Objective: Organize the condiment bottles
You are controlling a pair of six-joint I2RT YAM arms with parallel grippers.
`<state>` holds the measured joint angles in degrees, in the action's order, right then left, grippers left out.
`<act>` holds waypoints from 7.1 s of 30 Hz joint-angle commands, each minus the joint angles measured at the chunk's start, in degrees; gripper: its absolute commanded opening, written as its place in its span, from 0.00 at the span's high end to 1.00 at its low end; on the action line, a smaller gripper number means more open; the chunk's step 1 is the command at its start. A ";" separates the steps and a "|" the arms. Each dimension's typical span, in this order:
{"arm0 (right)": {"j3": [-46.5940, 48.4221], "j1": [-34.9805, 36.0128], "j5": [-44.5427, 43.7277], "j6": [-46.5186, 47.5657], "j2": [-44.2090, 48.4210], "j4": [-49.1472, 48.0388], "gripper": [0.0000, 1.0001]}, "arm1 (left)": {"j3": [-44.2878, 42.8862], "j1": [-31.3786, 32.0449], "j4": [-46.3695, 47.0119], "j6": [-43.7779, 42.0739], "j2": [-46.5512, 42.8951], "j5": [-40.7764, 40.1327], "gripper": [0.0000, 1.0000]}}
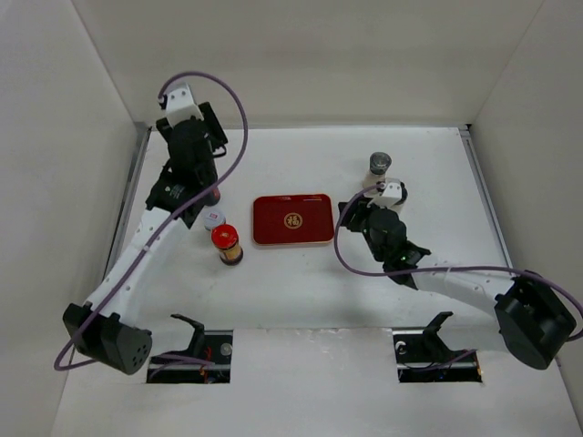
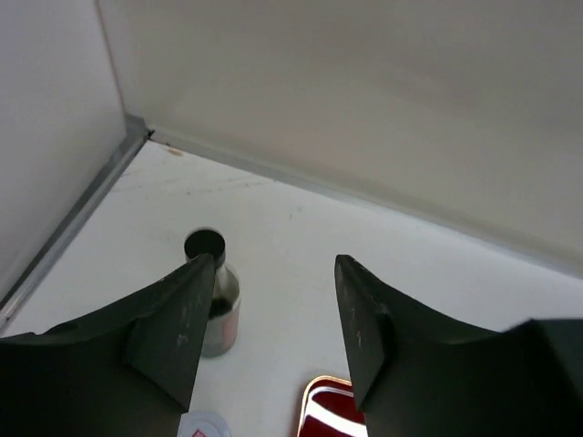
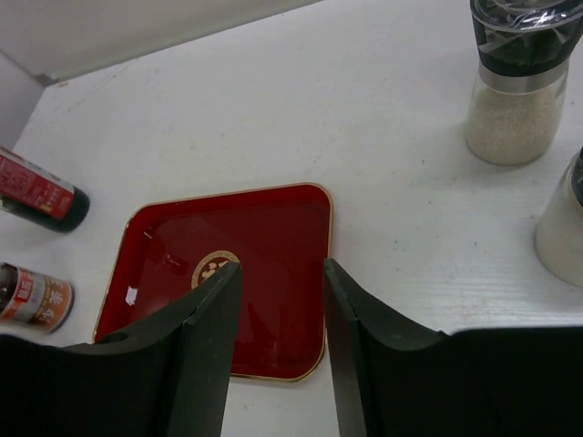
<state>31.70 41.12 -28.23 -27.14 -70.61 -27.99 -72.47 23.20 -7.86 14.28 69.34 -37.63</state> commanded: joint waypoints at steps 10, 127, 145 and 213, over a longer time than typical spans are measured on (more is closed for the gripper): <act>2.13 1.19 0.19 1.91 -2.96 -4.36 0.21 | -16.48 -11.28 -14.01 1.35 14.06 8.79 0.36; 1.34 0.75 0.54 2.61 -2.52 -4.53 0.15 | 3.73 11.73 7.24 0.04 6.26 3.53 0.15; 1.61 0.84 0.72 2.70 -3.05 -4.71 0.08 | 35.90 31.69 -17.19 22.89 -30.94 -20.12 0.13; 0.11 -0.56 0.19 2.09 -0.58 -5.15 0.02 | 9.37 28.44 22.97 2.24 14.76 -5.80 0.68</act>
<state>31.86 40.86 -28.05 -24.88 -72.88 -29.19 -57.36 52.99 2.31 18.85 85.06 -44.14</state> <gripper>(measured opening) 0.980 0.640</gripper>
